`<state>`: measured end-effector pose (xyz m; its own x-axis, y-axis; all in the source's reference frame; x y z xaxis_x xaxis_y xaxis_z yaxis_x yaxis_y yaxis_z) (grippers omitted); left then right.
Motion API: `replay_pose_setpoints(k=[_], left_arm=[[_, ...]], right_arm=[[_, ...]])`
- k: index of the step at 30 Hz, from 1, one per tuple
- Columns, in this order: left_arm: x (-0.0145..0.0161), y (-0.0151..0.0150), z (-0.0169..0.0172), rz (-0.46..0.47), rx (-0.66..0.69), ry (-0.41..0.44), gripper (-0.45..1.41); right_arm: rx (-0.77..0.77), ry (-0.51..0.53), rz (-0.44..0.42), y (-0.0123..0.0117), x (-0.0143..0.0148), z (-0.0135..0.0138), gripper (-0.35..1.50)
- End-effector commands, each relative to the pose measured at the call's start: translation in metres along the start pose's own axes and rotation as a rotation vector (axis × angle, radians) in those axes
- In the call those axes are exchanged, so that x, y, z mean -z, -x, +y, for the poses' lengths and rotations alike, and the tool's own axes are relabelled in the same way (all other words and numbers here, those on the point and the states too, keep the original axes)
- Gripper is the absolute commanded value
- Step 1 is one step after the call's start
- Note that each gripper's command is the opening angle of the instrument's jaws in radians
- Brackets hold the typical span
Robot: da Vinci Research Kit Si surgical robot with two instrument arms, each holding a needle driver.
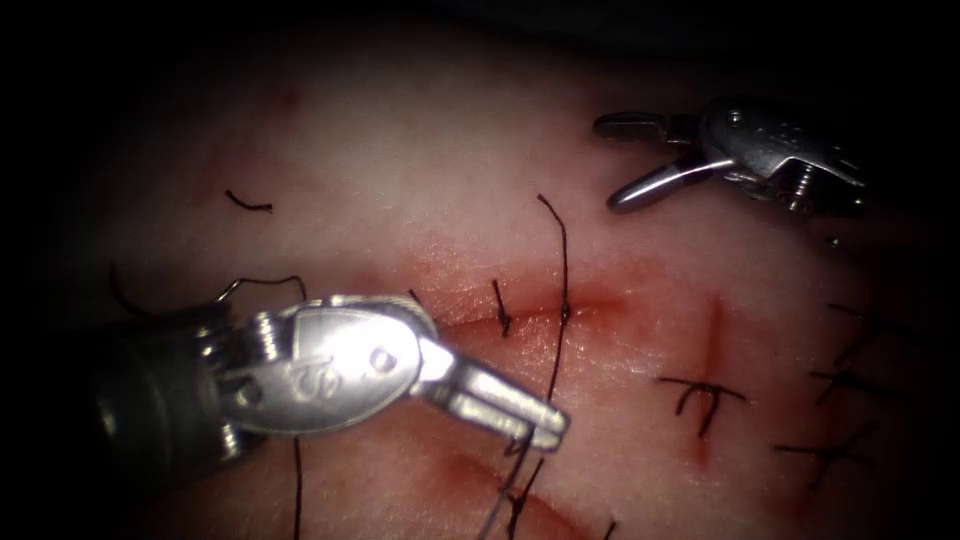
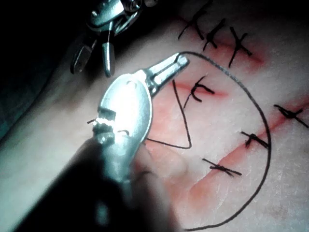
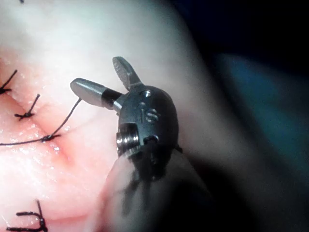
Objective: Wound Closure
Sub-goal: With the left driver, wrap the suture once counter clockwise around the right driver.
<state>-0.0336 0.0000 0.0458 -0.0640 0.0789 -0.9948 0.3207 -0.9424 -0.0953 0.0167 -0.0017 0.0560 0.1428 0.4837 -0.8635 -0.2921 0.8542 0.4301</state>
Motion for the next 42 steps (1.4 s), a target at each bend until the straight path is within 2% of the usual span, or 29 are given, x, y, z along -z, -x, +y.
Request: replay_pose_setpoints(k=[1,3,4,6,7,8,9,18,20,24,26,32,34,38,39,40,42], left_arm=[[-0.0002,0.0005,-0.0014,0.006,-0.004,-0.006,-0.45],[0.0002,0.0008,-0.0028,0.01,-0.011,-0.015,-0.45],[0.0002,0.0008,-0.0028,0.01,-0.011,-0.015,-0.45],[0.0004,0.0012,-0.0037,0.022,-0.01,-0.015,-0.45],[0.0006,0.0015,-0.0048,0.044,-0.015,-0.016,-0.45],[0.0006,0.0015,-0.0048,0.044,-0.015,-0.016,-0.45],[0.0009,0.0019,-0.0057,0.059,-0.021,-0.022,-0.45],[0.0019,0.0032,-0.0089,0.145,-0.026,-0.037,-0.45],[0.0021,0.0037,-0.0094,0.185,-0.03,-0.029,-0.45],[0.0023,0.0044,-0.0098,0.231,-0.037,-0.017,-0.45],[0.0024,0.0049,-0.0102,0.244,-0.041,-0.013,-0.45],[0.003,0.0081,-0.0115,0.299,-0.062,-0.017,-0.45],[0.0032,0.0086,-0.0117,0.304,-0.066,-0.017,-0.45],[0.0042,0.0119,-0.0121,0.323,-0.063,-0.027,-0.45],[0.0042,0.0119,-0.0121,0.323,-0.063,-0.027,-0.45],[0.0047,0.0133,-0.0122,0.326,-0.059,-0.039,-0.45],[0.005,0.014,-0.0122,0.325,-0.05,-0.043,-0.45]], right_arm=[[0.005,-0.019,0.005,0.0,-0.0003,-0.0015,1.24],[0.017,-0.036,0.014,0.0002,-0.0003,-0.004,1.03],[0.017,-0.036,0.014,0.0002,-0.0003,-0.004,1.03],[0.027,-0.05,0.026,0.0006,-0.0007,-0.0052,0.72],[0.042,-0.094,0.041,0.0013,-0.0014,-0.0063,-0.08],[0.042,-0.094,0.041,0.0013,-0.0014,-0.0063,-0.08],[0.045,-0.12,0.043,0.0022,-0.0022,-0.0072,-0.35],[0.008,-0.143,0.064,0.0045,-0.0066,-0.0094,-0.35],[0.006,-0.151,0.092,0.0049,-0.008,-0.0102,-0.35],[0.007,-0.17,0.121,0.005,-0.009,-0.0105,-0.35],[-0.003,-0.203,0.168,0.0049,-0.0095,-0.0105,-0.35],[-0.025,-0.285,0.307,0.0046,-0.0102,-0.011,-0.35],[-0.031,-0.296,0.32,0.0045,-0.0102,-0.0111,-0.35],[-0.063,-0.346,0.394,0.0039,-0.0097,-0.012,-0.35],[-0.063,-0.346,0.394,0.0039,-0.0097,-0.012,-0.35],[-0.067,-0.359,0.417,0.0036,-0.0095,-0.0123,-0.35],[-0.075,-0.366,0.43,0.0035,-0.0094,-0.0124,-0.35]])
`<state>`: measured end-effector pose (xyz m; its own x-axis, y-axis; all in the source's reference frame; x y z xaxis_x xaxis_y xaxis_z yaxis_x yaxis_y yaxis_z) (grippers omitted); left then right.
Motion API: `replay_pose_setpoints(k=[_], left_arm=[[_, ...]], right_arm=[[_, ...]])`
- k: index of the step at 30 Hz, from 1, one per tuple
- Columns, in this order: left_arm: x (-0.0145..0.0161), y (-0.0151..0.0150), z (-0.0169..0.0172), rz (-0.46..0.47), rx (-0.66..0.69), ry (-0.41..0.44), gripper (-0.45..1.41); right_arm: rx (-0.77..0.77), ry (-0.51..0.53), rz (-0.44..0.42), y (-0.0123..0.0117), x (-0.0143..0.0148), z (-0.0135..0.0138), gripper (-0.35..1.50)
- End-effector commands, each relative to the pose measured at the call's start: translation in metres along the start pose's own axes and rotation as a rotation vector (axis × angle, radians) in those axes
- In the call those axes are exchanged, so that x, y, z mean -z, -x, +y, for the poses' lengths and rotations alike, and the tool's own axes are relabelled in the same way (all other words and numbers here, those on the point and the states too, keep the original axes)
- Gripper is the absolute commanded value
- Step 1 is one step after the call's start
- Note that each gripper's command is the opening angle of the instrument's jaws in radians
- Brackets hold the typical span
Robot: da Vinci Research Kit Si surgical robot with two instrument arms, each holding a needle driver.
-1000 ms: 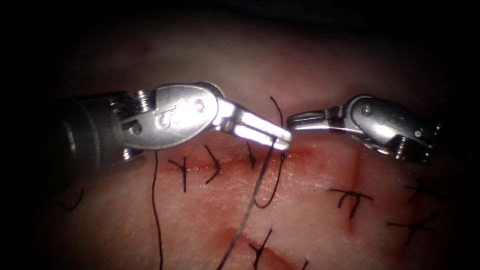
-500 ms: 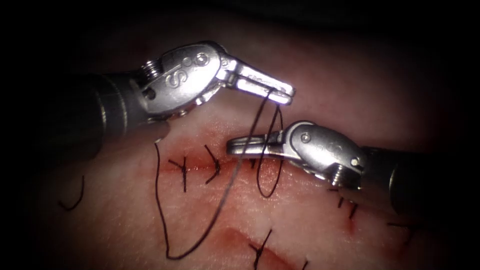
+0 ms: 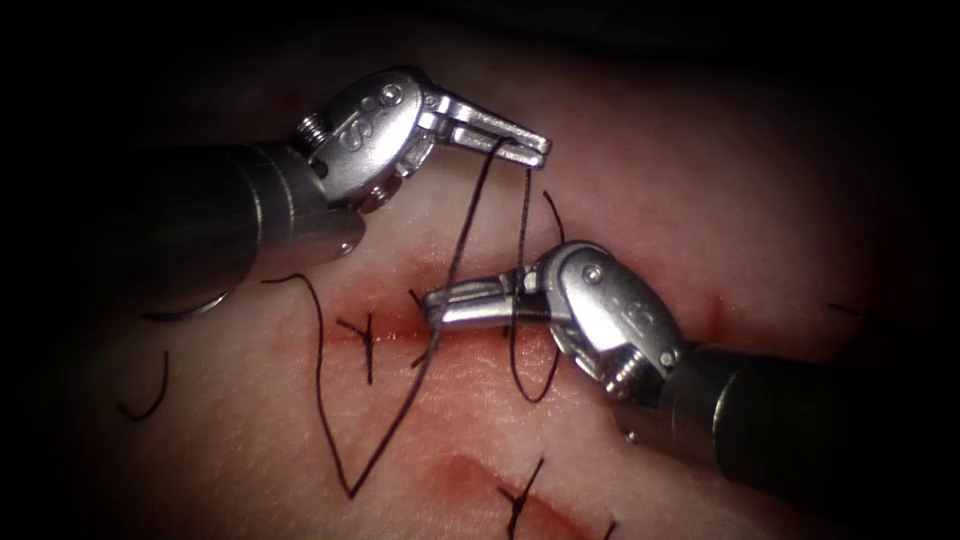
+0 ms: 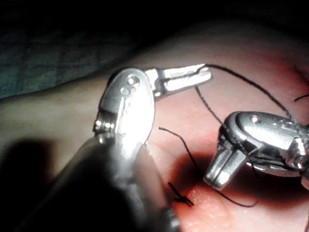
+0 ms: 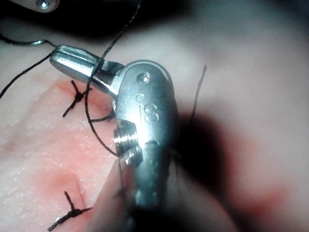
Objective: Wound Closure
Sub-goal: With the left driver, wrap the suture once counter clockwise around the right driver.
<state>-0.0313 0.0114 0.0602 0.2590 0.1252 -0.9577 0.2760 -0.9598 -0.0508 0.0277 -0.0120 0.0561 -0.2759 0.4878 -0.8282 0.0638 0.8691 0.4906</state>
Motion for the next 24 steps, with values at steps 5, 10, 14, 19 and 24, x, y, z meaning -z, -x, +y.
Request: replay_pose_setpoints(k=[5,10,14,19,24], left_arm=[[0.0024,0.0036,-0.0001,-0.003,0.014,-0.032,-0.45],[0.0035,0.0063,0.0018,-0.013,0.027,-0.046,-0.45],[0.003,0.0079,0.0035,-0.033,0.044,-0.049,-0.45],[0.0019,0.01,0.006,-0.061,0.046,-0.057,-0.45],[0.0006,0.0115,0.0087,-0.093,0.034,-0.084,-0.45]], right_arm=[[-0.022,0.0,0.09,-0.001,-0.0005,-0.0002,-0.35],[-0.063,0.122,0.174,-0.0026,0.0004,0.0004,-0.35],[-0.195,0.227,0.234,-0.0033,0.0008,0.0008,-0.35],[-0.318,0.383,0.241,-0.003,0.0009,0.0008,-0.35],[-0.3,0.564,0.205,-0.0027,0.0019,0.0008,-0.35]])
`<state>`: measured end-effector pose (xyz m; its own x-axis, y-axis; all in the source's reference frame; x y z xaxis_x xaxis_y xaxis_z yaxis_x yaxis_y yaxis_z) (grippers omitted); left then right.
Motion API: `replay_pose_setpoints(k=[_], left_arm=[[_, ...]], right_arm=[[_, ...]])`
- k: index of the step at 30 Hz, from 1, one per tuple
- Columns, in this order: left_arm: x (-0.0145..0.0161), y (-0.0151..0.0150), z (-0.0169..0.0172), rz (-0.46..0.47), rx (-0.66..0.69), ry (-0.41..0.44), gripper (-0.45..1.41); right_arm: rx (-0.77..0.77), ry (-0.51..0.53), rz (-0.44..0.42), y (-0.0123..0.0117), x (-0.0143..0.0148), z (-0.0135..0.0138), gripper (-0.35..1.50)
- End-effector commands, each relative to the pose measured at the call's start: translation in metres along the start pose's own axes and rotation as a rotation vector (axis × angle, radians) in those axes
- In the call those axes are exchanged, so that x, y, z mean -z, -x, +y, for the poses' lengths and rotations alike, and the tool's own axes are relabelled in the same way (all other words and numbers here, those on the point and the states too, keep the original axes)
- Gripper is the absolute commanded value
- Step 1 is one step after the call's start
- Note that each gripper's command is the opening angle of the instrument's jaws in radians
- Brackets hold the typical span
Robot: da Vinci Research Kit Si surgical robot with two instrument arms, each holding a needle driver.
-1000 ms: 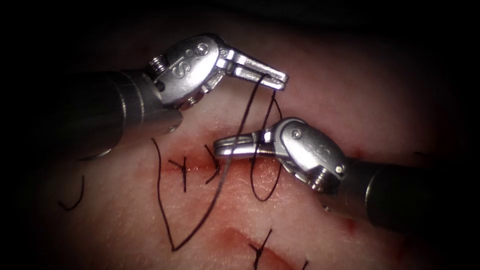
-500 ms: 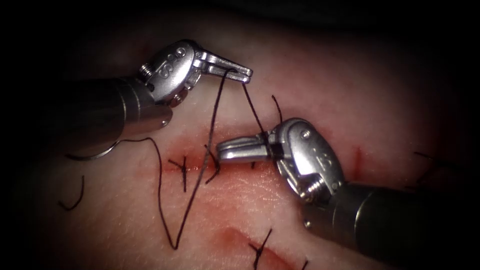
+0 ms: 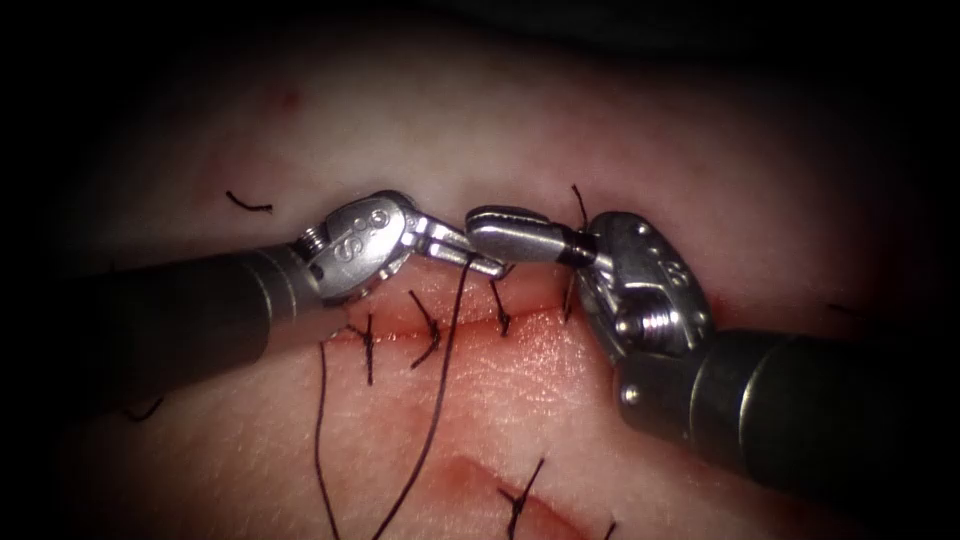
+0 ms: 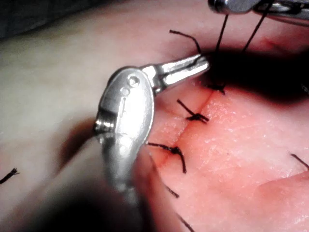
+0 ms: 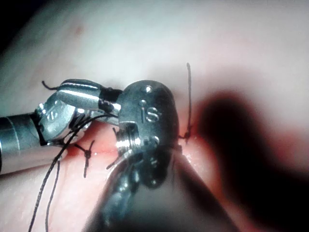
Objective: Wound Closure
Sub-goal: With the left driver, wrap the suture once counter clockwise around the right driver, then with the right needle driver grab the suture tail.
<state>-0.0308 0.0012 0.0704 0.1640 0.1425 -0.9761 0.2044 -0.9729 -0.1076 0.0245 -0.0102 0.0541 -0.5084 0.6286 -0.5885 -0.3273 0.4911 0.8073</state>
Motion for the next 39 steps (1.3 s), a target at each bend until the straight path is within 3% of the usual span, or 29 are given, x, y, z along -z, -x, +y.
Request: replay_pose_setpoints(k=[1,2,6,7,9,11,12,13,15,25,39], left_arm=[[-0.0003,0.0005,-0.0007,-0.003,-0.004,0.0,-0.45],[-0.0007,0.0007,-0.0002,-0.012,-0.009,-0.007,-0.45],[-0.0016,0.0009,0.0003,-0.024,-0.013,-0.019,-0.45],[-0.002,0.0009,0.0003,-0.03,-0.013,-0.03,-0.45],[-0.0023,0.0008,0.0003,-0.034,-0.013,-0.035,-0.45],[-0.0029,0.0008,0.0004,-0.046,-0.014,-0.045,-0.45],[-0.0029,0.0008,0.0004,-0.046,-0.014,-0.045,-0.45],[-0.0033,0.0008,0.0006,-0.059,-0.014,-0.05,-0.45],[-0.0038,0.0007,0.0006,-0.079,-0.013,-0.059,-0.45],[-0.0051,0.0001,0.0005,-0.161,0.007,-0.112,-0.45],[-0.0059,-0.0002,0.0005,-0.236,0.0,-0.129,-0.45]], right_arm=[[0.005,0.0,-0.003,0.0007,-0.0005,0.0003,-0.35],[0.027,0.074,-0.015,0.0006,-0.0002,0.0005,-0.25],[0.094,0.194,-0.074,0.0005,0.0003,0.0008,-0.2],[0.137,0.264,-0.093,0.0005,0.0007,0.0011,0.02],[0.155,0.299,-0.096,0.0005,0.0009,0.0012,0.07],[0.188,0.377,-0.132,0.0008,0.0015,0.0019,0.39],[0.188,0.377,-0.132,0.0008,0.0015,0.0019,0.39],[0.208,0.414,-0.16,0.0011,0.0017,0.0023,0.63],[0.234,0.448,-0.195,0.0017,0.002,0.0028,0.79],[0.174,0.593,-0.291,0.0043,0.003,0.0052,1.01],[0.038,0.681,-0.355,0.0052,0.0024,0.0072,0.96]])
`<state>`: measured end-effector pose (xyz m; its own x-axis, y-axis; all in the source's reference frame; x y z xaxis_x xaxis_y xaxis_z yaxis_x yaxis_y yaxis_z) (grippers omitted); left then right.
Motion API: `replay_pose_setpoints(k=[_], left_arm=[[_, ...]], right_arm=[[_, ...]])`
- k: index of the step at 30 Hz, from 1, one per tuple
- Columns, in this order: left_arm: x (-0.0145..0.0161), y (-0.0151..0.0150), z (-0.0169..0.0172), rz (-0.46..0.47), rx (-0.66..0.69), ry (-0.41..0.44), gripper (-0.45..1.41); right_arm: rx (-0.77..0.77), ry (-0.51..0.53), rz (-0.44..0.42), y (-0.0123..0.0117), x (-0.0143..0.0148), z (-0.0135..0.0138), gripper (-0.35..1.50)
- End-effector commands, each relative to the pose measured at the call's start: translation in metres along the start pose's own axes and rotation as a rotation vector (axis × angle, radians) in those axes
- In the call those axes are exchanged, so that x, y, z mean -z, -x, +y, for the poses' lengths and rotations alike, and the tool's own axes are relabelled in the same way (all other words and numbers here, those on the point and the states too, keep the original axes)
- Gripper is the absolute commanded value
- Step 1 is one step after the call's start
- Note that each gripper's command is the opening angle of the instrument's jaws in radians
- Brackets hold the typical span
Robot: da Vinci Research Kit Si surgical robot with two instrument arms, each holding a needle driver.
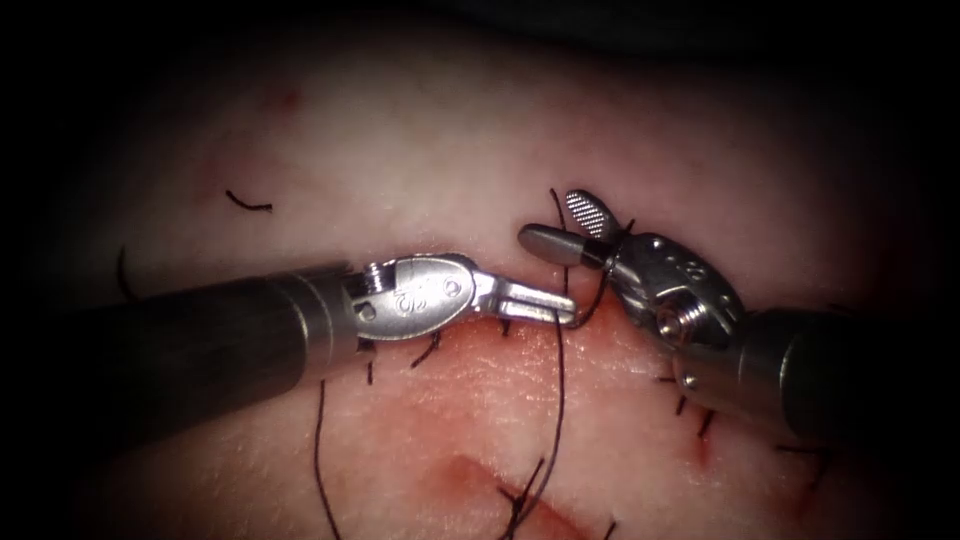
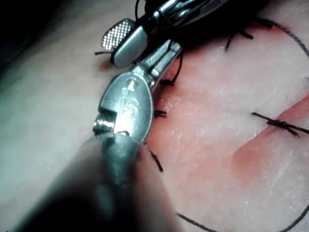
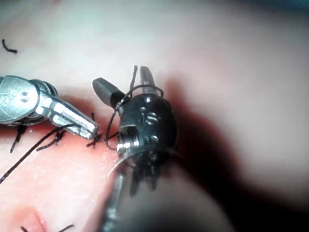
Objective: Wound Closure
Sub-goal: With the right needle driver grab the suture tail, then move the right arm down and the left arm up to tension the knot.
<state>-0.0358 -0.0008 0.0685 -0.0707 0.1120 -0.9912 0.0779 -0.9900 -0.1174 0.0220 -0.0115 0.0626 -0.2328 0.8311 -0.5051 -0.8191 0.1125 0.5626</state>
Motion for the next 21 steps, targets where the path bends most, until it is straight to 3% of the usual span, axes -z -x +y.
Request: replay_pose_setpoints(k=[1,2,4,5,6,7,11,13,21], left_arm=[[-0.0006,0.0004,-0.0005,0.002,-0.001,-0.001,-0.45],[-0.0006,0.0004,-0.0005,-0.001,-0.001,0.001,-0.45],[-0.0006,0.0004,-0.0005,-0.006,-0.001,0.004,-0.45],[-0.0006,0.0004,-0.0005,-0.006,-0.001,0.004,-0.45],[-0.0006,0.0004,-0.0005,-0.007,0.0,0.004,-0.45],[-0.0005,0.0004,-0.0006,-0.009,0.0,0.006,-0.45],[-0.0004,0.0004,-0.0006,-0.01,0.001,0.006,-0.45],[-0.0003,0.0004,-0.0006,-0.011,0.002,0.005,-0.45],[0.0004,0.0004,-0.0016,-0.009,0.011,0.006,-0.45]], right_arm=[[-0.006,-0.003,0.001,0.0004,-0.0009,-0.0004,0.96],[-0.006,-0.003,0.001,0.0004,-0.0009,-0.0005,0.93],[-0.008,0.002,-0.005,0.0005,-0.0009,-0.0006,0.32],[-0.008,0.002,-0.005,0.0005,-0.0009,-0.0006,0.32],[-0.008,0.018,-0.038,0.0006,-0.0009,-0.0007,0.07],[-0.01,0.03,-0.056,0.0007,-0.0009,-0.0008,-0.03],[-0.013,0.036,-0.062,0.0009,-0.001,-0.0008,-0.06],[-0.007,0.049,-0.087,0.0008,-0.0009,-0.0007,-0.35],[0.009,0.046,-0.084,0.0007,0.0,-0.0014,-0.35]])
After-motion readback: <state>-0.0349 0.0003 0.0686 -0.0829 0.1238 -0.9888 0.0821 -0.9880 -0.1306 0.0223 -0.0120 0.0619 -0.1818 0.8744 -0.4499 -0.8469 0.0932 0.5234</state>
